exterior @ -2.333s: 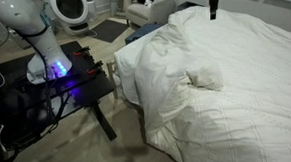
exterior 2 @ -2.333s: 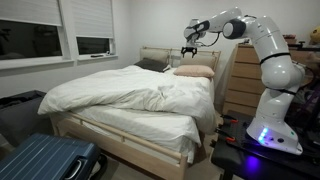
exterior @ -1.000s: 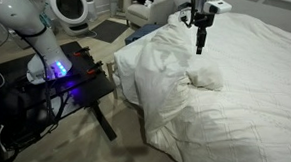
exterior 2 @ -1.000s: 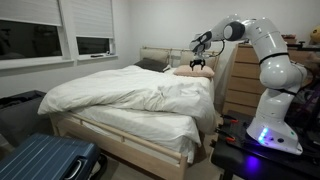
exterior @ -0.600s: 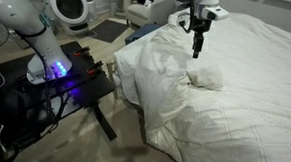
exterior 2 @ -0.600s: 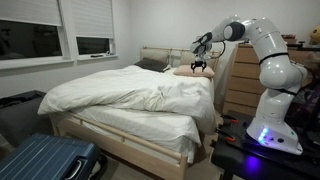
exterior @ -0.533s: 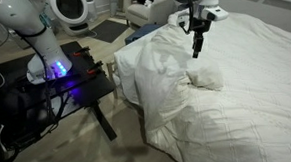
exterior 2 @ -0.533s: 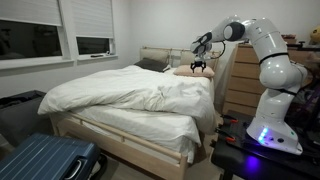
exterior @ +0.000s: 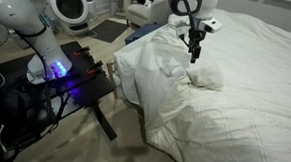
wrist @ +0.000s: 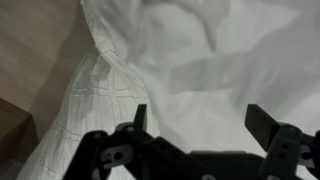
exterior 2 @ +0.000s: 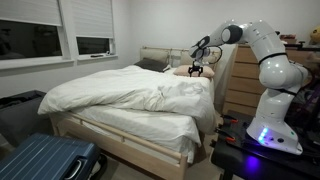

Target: Spread the bed fully

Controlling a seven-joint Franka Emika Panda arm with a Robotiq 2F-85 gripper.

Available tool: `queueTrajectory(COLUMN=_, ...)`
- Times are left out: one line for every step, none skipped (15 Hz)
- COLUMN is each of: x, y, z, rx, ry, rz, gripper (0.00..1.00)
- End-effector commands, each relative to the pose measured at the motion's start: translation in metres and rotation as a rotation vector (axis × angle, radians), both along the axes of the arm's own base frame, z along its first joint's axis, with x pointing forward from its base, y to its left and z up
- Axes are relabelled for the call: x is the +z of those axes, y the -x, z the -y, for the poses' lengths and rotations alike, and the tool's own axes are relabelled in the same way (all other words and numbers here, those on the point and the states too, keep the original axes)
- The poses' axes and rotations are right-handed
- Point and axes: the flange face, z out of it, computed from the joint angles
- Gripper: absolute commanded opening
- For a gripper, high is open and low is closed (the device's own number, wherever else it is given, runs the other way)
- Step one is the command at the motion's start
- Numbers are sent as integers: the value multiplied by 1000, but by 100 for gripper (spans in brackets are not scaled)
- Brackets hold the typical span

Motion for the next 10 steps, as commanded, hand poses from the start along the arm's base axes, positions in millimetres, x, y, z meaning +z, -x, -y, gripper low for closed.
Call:
queueTrajectory(x=-19, y=0, z=7, rx=62, ry=-31, rz=-11, gripper=100)
queueTrajectory(x=-25, y=1, z=9, rx=75, ry=-34, rz=-23, gripper=100)
queueTrajectory(x=-30, y=2, z=11, rx=90, ry=-36, rz=-37, gripper=100)
queueTrajectory(x=-35, y=3, z=14, rx=111, ry=-29, rz=-58, gripper=100)
queueTrajectory(x=-38, y=4, z=16, rx=128, ry=-21, rz=-78, gripper=100)
queueTrajectory(x=-41, y=5, z=19, rx=146, ry=-14, rz=-94, gripper=100)
queueTrajectory(x=-43, y=6, z=21, rx=158, ry=-11, rz=-111, gripper=100)
queueTrajectory(x=-46, y=7, z=24, rx=170, ry=1, rz=-127, gripper=100)
queueTrajectory(x=-49, y=9, z=27, rx=179, ry=6, rz=-142, gripper=100)
queueTrajectory(x=-52, y=11, z=29, rx=182, ry=3, rz=-150, gripper=100)
